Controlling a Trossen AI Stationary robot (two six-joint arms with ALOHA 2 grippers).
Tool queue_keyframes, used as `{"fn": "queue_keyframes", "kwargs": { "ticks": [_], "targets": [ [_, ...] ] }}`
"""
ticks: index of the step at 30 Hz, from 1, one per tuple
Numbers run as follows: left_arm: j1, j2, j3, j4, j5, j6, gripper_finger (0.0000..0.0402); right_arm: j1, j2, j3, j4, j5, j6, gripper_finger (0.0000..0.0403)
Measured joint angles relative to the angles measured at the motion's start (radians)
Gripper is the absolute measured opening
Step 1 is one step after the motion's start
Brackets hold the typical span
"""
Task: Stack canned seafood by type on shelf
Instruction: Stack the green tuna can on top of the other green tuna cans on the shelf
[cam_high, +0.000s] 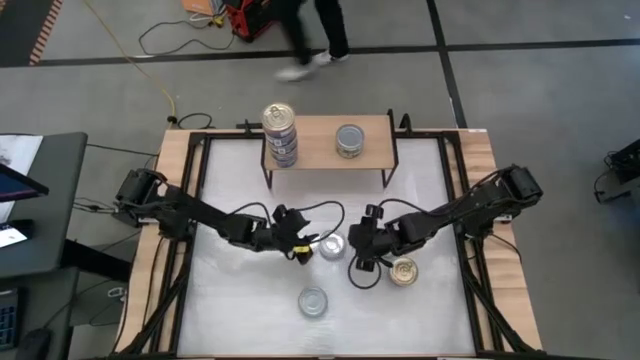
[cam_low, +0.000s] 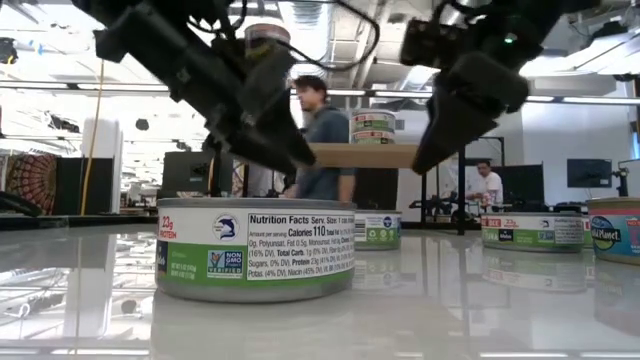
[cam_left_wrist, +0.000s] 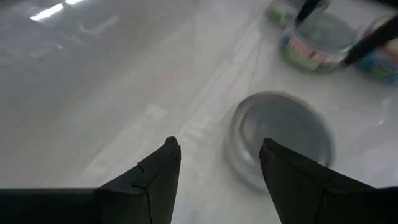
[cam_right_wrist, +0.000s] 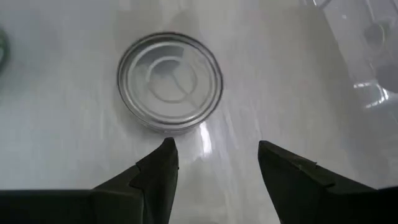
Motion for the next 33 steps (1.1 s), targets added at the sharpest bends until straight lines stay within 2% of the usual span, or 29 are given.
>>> {"fn": "queue_keyframes", "kwargs": {
  "ticks": [3,7,15,23,27,33],
  "targets": [
    [0.007,0.048,0.010,0.074,-0.010,0.015,0.0208,0.018,-0.043,-0.043,0.024,-0.001,0.003,0.0249],
    [0.017,0.128,0.033,0.161,0.035,0.037,0.0208,0.042,-0.089,-0.064,0.052,-0.002,0.008,0.0249],
    [0.060,0.178,0.074,0.069,0.005,0.005,0.0208,0.076,-0.086,-0.066,0.124,-0.004,-0.013,0.0249],
    [0.106,0.238,0.068,0.133,0.197,-0.077,0.0206,0.072,-0.035,-0.066,0.162,-0.009,-0.025,0.0249],
    [0.107,0.228,0.068,0.125,0.195,-0.061,0.0179,0.072,-0.039,-0.064,0.170,-0.007,-0.006,0.0249],
    [0.093,0.125,0.061,0.062,0.163,0.002,0.0131,0.073,-0.043,-0.065,0.155,-0.001,0.006,0.0249]
  ]
}}
